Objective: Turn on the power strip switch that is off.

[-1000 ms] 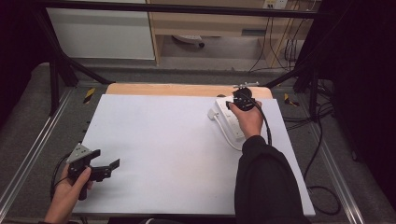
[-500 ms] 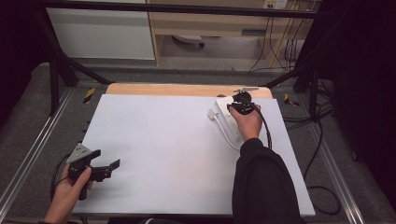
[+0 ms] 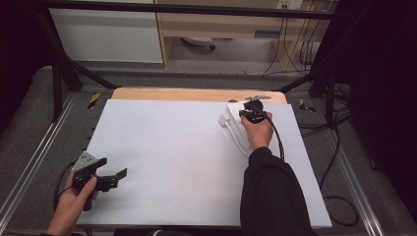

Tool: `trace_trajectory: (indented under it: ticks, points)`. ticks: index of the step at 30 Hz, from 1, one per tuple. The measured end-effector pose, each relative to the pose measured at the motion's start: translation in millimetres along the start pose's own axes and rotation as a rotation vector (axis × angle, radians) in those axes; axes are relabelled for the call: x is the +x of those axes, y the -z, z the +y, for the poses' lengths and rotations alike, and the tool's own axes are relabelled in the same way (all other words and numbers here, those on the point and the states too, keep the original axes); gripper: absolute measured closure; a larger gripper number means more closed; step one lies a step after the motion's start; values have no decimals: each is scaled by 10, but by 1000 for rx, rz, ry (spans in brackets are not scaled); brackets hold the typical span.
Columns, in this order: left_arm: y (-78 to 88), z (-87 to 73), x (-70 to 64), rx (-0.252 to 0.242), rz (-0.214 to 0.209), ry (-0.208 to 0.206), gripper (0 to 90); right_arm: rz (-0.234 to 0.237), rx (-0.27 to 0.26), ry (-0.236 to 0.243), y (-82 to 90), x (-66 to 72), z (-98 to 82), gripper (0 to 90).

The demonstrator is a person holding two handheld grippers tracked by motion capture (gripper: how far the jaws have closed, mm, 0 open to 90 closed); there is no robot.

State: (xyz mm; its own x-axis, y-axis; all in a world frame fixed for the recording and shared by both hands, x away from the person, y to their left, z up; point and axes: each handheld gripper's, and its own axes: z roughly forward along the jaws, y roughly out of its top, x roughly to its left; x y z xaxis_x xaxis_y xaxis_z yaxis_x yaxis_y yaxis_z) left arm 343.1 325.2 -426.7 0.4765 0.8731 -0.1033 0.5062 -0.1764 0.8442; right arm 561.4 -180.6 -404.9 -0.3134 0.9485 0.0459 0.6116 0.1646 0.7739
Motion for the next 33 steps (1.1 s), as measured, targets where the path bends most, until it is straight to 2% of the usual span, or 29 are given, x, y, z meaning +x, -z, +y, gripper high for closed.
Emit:
trace_trajectory:
  ticks: [9,14,33]
  points:
    - [1,-1,-4,3,1,-9,80,-12,-9,7,-29,15,-33,894]
    - [-6,-3,-13,9,-1,-16,80,-16,-33,6,-26,19,-30,900]
    - [-9,-3,-17,10,0,-20,80,-23,-34,13,-71,48,-71,900]
